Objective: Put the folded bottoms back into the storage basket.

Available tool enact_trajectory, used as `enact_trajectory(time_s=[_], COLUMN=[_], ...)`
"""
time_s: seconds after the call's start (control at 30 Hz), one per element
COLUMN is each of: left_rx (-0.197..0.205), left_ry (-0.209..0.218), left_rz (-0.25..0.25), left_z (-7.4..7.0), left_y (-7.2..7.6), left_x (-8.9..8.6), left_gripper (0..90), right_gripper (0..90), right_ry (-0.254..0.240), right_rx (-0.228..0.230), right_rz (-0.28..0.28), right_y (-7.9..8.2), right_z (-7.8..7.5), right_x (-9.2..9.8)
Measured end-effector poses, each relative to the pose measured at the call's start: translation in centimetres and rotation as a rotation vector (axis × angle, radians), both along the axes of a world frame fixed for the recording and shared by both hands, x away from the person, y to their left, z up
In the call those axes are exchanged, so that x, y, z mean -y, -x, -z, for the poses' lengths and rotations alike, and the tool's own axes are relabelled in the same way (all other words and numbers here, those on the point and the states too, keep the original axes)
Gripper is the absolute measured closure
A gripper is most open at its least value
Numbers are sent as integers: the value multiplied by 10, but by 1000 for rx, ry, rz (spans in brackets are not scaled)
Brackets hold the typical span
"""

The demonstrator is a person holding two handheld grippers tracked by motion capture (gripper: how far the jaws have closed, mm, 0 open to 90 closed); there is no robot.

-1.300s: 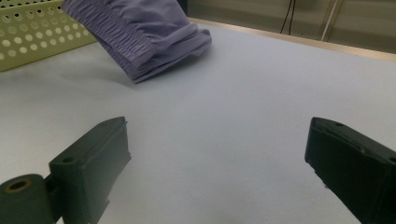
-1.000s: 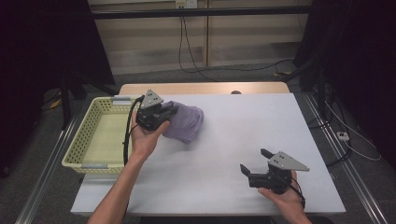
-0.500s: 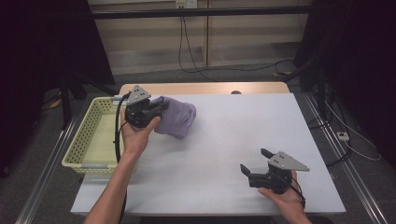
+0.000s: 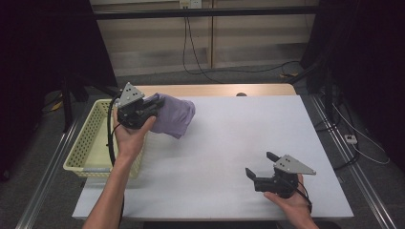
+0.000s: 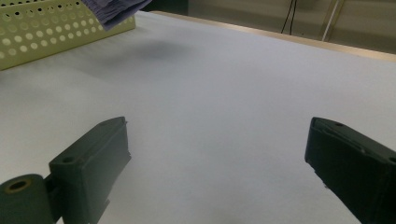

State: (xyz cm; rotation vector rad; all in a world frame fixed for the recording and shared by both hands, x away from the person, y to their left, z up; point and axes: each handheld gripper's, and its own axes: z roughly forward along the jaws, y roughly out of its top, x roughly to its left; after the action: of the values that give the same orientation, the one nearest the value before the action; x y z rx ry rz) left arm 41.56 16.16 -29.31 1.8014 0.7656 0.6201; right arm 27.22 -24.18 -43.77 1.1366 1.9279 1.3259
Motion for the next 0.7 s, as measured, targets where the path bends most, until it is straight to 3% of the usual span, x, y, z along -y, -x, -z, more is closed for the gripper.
enact_trajectory(time_s=[0.27,0.4,0.7], left_rx=[14,38,55], left_ry=[33,16,43], left_rz=[-12,-22,-39], left_z=[-9,-15,-23], left_y=[3,7,11], left_x=[-11,-15,-27], left_gripper=[866,866,866], right_gripper=[60,59,59], right_ry=[-2,0,1], right_rx=[0,0,0], right_rz=[1,0,-1], right_y=[0,0,0], right_z=[0,0,0], right_x=[0,0,0])
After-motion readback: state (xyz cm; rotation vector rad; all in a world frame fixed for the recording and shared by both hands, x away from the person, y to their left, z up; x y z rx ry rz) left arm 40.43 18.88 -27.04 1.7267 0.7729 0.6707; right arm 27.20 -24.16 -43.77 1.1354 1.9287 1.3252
